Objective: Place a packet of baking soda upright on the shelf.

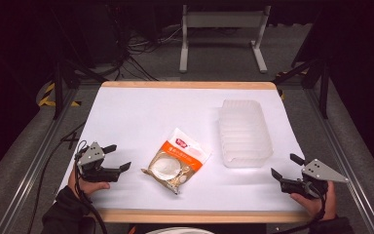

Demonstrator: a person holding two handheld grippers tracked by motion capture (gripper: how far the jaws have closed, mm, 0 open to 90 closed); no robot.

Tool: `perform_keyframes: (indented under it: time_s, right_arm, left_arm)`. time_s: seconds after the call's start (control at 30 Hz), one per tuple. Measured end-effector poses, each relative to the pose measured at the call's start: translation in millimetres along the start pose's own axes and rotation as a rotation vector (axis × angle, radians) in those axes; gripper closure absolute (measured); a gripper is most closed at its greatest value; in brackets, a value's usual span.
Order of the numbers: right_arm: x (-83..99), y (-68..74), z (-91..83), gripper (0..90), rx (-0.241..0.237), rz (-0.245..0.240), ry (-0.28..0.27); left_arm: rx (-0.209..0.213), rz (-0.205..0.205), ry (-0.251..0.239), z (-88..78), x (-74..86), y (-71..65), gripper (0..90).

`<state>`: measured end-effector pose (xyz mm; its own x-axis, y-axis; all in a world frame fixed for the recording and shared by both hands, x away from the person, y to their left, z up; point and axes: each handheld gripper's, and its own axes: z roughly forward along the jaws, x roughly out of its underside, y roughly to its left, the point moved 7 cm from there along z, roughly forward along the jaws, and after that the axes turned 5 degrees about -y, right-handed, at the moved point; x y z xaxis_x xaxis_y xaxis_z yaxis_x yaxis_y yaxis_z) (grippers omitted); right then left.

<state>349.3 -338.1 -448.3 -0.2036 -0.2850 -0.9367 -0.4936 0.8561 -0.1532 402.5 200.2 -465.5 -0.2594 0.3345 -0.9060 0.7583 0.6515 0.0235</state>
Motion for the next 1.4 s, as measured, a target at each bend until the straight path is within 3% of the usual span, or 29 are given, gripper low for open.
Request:
perform_keyframes:
  time_s: [0.17,0.33,0.43,0.47,0.5,0.57,0.67,0.73,0.9,1.13,1.4]
  right_arm:
    - [1.2,0.4,1.6,15.8,0.004,0.004,0.011]
    - [1.2,3.2,6.5,15.0,0.003,-0.013,0.029]
    - [3.5,4.9,9.1,14.4,-0.006,-0.016,0.039]
    - [3.9,4.8,9.5,14.0,-0.009,-0.011,0.039]
    - [4.0,4.5,9.7,14.0,-0.01,-0.011,0.038]
    - [4.3,3.9,10.0,13.9,-0.008,-0.011,0.04]
    - [7.0,2.9,11.0,13.7,-0.007,-0.005,0.053]
    - [7.6,3.8,11.0,13.6,-0.013,-0.01,0.056]
    - [7.6,6.0,11.1,13.4,-0.02,-0.016,0.061]
    - [10.2,5.7,12.6,13.1,-0.025,-0.018,0.073]
    - [11.6,6.4,13.8,12.8,-0.029,-0.023,0.085]
  left_arm:
    - [0.01,-0.006,0.026,11.6,-6.2,0.3,17.8]
    - [0.06,-0.007,0.065,24.5,-12.2,-0.7,18.2]
    - [0.121,-0.03,0.137,37.4,-13.6,-2.4,16.4]
    - [0.141,-0.019,0.163,44.1,-16.2,-3.7,15.9]
    - [0.141,-0.019,0.163,44.1,-16.2,-3.7,15.8]
    - [0.179,-0.024,0.195,52.1,-19.9,-5.7,15.5]
    - [0.212,0.008,0.235,67.2,-25.5,-8.1,14.4]
    - [0.244,-0.008,0.274,81.0,-27.5,-11.0,13.5]
    - [0.274,0.012,0.347,112.4,-32.2,-15.1,11.7]
    - [0.308,-0.027,0.334,142.0,-43.9,-16.4,12.0]
    - [0.355,-0.055,0.315,164.7,-53.5,-23.3,11.6]
